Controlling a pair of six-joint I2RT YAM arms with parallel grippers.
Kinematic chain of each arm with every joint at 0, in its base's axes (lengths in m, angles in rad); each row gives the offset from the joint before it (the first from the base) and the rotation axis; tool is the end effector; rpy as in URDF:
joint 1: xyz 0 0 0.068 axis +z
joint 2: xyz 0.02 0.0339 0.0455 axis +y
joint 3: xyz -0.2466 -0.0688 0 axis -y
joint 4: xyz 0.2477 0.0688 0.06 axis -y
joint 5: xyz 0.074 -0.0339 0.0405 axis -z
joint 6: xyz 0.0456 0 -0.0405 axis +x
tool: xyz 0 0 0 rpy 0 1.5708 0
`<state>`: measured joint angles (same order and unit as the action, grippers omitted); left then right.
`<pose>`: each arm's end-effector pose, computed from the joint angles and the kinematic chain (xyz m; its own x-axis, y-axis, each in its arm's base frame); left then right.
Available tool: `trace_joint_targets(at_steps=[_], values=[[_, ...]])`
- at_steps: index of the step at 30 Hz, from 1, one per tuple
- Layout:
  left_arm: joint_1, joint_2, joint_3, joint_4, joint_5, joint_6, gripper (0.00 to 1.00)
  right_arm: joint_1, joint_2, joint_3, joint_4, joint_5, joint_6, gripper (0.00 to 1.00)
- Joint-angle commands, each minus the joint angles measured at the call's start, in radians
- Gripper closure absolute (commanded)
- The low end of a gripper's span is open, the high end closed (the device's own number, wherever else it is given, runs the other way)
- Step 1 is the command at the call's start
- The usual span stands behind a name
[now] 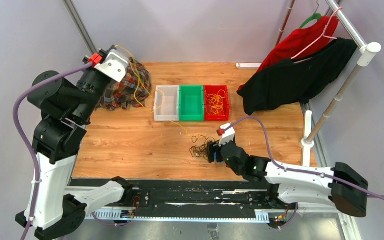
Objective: Untangle the cables
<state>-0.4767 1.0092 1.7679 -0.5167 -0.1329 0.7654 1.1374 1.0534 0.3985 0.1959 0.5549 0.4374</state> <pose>0.1297 -0.0602 0.5647 0.3894 0.5718 -0.7221 0.0980 0.7538 0.6497 0.1193 0.2006 0.1746 -0.4113 -0.0315 -0.9110 -0.4403 0.8820 0.1683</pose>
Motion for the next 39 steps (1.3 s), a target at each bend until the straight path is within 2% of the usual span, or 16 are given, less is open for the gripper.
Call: trace_joint_targets(at_steps=[1,3,7,13,16,19,20,22,25,26,28,30,34,39], values=[[0.006,0.012,0.033,-0.114,0.188,-0.159,1.00,-0.015,-0.044,0.129,0.057,-0.156,-0.244,0.27],[0.005,0.002,0.011,-0.120,0.223,-0.183,0.99,-0.014,-0.003,0.194,0.074,-0.231,-0.305,0.27],[0.006,-0.022,-0.067,-0.124,0.192,-0.182,1.00,-0.014,0.151,0.323,0.071,-0.341,-0.400,0.27],[0.006,-0.130,-0.362,-0.101,0.027,-0.052,1.00,-0.020,0.381,0.400,0.161,-0.398,-0.424,0.31],[0.006,-0.176,-0.529,-0.079,-0.055,-0.011,0.99,-0.037,0.500,0.455,0.163,-0.405,-0.409,0.41],[0.007,-0.215,-0.665,-0.089,-0.059,-0.035,1.00,-0.056,0.557,0.490,0.164,-0.386,-0.385,0.66],[0.007,-0.223,-0.702,-0.100,-0.043,-0.055,0.98,-0.063,0.560,0.495,0.168,-0.395,-0.377,0.75],[0.007,-0.234,-0.766,-0.124,0.003,-0.077,0.84,-0.069,0.553,0.497,0.178,-0.403,-0.363,0.98],[0.007,-0.230,-0.829,-0.170,0.118,-0.107,0.54,-0.069,0.523,0.496,0.176,-0.428,-0.363,0.99],[0.007,-0.226,-0.837,-0.185,0.170,-0.120,0.46,-0.070,0.503,0.494,0.173,-0.439,-0.365,0.99],[0.007,-0.221,-0.839,-0.213,0.289,-0.145,0.38,-0.070,0.478,0.489,0.172,-0.470,-0.362,0.99],[0.007,-0.223,-0.831,-0.212,0.394,-0.172,0.33,-0.071,0.442,0.481,0.178,-0.502,-0.352,0.99],[0.006,-0.212,-0.799,-0.231,0.585,-0.182,0.32,-0.071,0.379,0.480,0.186,-0.564,-0.330,0.99],[0.006,-0.171,-0.792,-0.241,0.692,-0.209,0.33,-0.071,0.336,0.480,0.233,-0.640,-0.289,0.99]])
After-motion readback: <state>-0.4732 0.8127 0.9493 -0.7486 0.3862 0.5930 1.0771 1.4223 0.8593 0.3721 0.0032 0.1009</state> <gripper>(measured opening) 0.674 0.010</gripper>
